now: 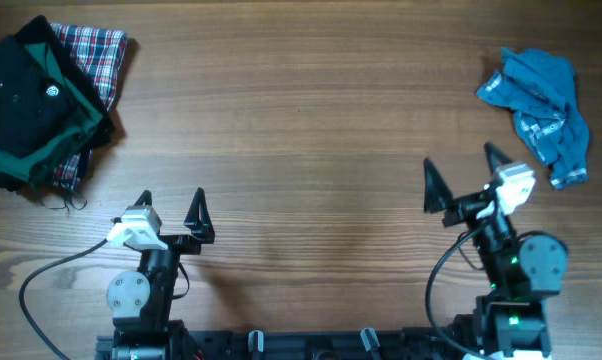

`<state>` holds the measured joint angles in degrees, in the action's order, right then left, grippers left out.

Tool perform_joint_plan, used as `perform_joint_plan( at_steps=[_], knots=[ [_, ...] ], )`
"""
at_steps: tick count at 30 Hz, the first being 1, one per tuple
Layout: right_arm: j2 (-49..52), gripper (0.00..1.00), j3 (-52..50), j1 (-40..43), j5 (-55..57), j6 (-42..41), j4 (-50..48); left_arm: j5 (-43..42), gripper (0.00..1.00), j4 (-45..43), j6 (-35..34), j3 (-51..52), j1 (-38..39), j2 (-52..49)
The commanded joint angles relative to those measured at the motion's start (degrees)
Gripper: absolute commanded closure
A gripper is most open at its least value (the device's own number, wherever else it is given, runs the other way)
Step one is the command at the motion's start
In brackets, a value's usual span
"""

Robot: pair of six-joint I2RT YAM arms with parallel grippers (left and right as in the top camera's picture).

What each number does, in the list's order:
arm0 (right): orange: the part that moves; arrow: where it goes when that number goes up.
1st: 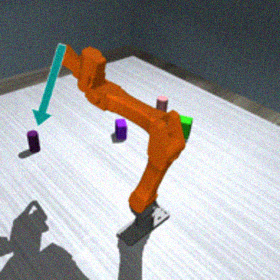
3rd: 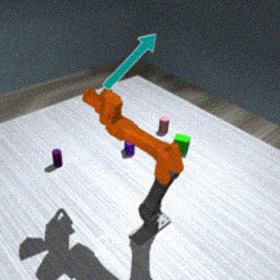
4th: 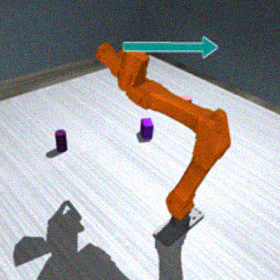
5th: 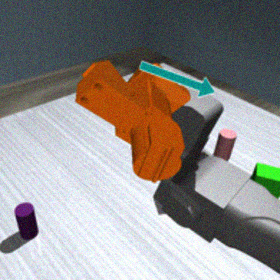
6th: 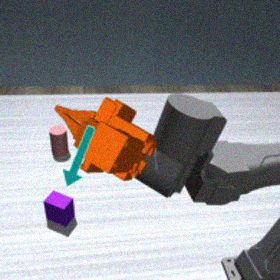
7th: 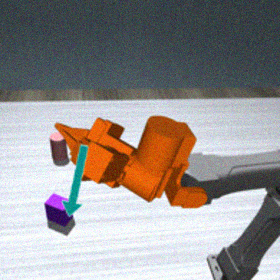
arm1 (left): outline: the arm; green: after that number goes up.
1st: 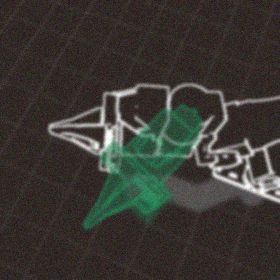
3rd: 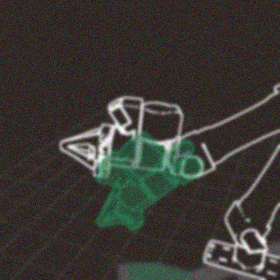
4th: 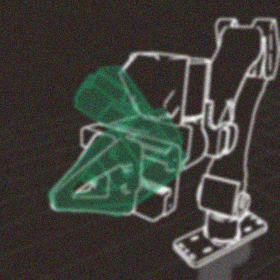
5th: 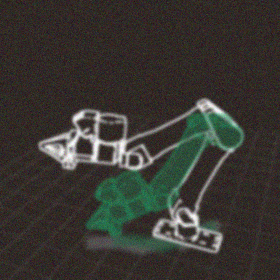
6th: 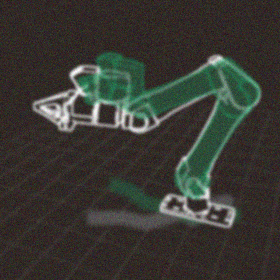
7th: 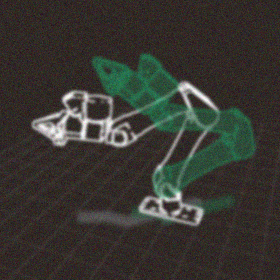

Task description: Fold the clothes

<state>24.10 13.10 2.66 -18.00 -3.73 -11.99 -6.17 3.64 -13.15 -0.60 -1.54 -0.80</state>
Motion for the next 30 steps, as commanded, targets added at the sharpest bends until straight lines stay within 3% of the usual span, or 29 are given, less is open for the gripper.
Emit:
perform_joint_plan(
  at_steps=[1,8,18,30],
  knots=[
    [-6.4,0.0,-6.2,0.0,-1.1,-0.9,-1.2,0.7,0.0,0.3,0.7,0.3,0.2,0.4],
    [-12.6,0.0,-11.3,0.0,-1.1,-0.9,-1.0,0.7,0.0,0.3,0.7,0.3,0.2,0.4],
    [-13.2,0.0,-12.8,0.0,-0.9,-0.8,0.9,0.7,0.0,0.3,0.7,0.3,0.2,0.4],
    [-19.3,0.0,-12.8,0.0,-0.5,-0.8,10.5,0.7,0.0,0.3,0.7,0.3,0.2,0.4]
  ],
)
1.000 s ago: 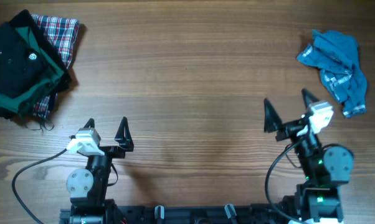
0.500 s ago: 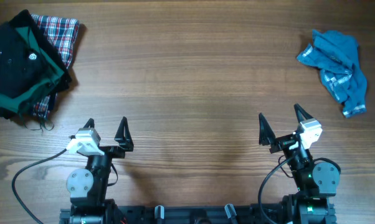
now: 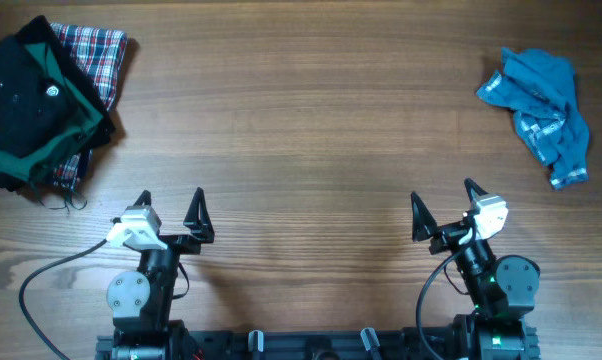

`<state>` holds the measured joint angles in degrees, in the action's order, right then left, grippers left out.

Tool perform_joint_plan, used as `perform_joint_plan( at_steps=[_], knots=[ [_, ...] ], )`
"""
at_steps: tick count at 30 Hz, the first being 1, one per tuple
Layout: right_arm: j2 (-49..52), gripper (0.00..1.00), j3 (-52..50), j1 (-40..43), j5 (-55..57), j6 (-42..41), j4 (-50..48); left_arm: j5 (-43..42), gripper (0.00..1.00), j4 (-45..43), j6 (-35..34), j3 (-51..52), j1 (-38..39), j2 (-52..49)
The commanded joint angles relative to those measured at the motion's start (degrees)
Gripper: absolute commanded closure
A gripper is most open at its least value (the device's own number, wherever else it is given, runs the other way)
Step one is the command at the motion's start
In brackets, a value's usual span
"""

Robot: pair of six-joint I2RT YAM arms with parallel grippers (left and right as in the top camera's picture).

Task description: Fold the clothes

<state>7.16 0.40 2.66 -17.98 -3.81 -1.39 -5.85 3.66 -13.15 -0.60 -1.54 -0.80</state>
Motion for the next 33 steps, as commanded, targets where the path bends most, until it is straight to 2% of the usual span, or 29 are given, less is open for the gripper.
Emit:
perform_joint_plan(
  at_steps=[1,14,33],
  knots=[
    [-2.8,0.0,-0.1,0.0,-0.5,-0.7,-0.1,0.4,0.0,0.3,0.7,0.3,0.2,0.4],
    [-7.1,0.0,-0.1,0.0,-0.5,-0.9,-0.1,0.4,0.0,0.3,0.7,0.3,0.2,0.4],
    [-7.0,0.0,-0.1,0.0,3.0,-1.3,0.4,0.4,0.0,0.3,0.7,0.3,0.2,0.4]
  ],
)
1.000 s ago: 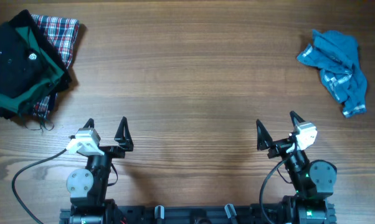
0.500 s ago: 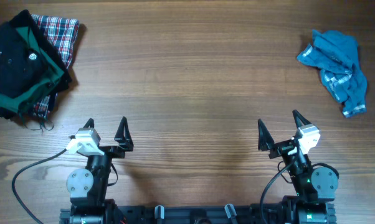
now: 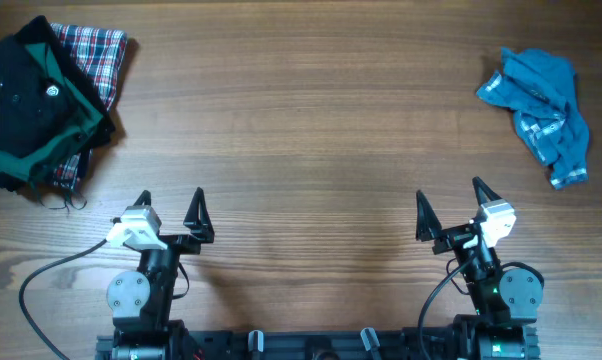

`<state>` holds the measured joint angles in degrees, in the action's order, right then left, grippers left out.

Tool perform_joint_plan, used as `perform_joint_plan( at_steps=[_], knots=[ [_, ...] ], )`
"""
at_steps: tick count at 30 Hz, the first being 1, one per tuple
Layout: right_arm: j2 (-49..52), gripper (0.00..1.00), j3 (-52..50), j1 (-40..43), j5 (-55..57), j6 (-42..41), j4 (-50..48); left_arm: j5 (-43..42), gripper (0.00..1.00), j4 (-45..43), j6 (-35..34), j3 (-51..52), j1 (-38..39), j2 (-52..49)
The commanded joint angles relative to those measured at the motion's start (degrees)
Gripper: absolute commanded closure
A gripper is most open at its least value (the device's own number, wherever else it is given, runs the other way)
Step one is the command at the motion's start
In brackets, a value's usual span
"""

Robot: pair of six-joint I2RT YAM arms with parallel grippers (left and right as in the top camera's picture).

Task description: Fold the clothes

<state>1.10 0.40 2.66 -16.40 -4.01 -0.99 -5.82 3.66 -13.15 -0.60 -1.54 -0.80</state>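
Observation:
A crumpled blue garment lies unfolded at the far right of the wooden table. At the far left sits a stack of folded clothes: a black piece with green trim on top of a red plaid one. My left gripper stands open near the front edge on the left, nothing between its fingers. On the right near the front edge, my right gripper is also open and holds nothing. Both grippers are far from the clothes.
A grey cable loops from the left arm's base across the front left of the table. The arm mounts line the front edge.
My right gripper has shifted slightly to the right, still open and empty near the front edge. The left arm and the clothes have not moved.
My right gripper stood open farther out, a short way below the blue garment. Then it was drawn back toward the front edge, and now it rests there slightly to the right. The left gripper stayed open in place and the garments lay unchanged throughout.

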Motion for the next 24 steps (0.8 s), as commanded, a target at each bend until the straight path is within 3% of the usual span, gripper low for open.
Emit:
perform_joint_plan(
  at_steps=[1,24],
  knots=[
    [-0.7,0.0,-0.1,0.0,1.4,-0.9,0.0,0.3,0.0,0.3,0.7,0.3,0.2,0.4],
    [4.6,0.0,-0.1,0.0,1.4,-0.5,-0.2,0.3,0.0,0.3,0.7,0.3,0.2,0.4]
  ],
)
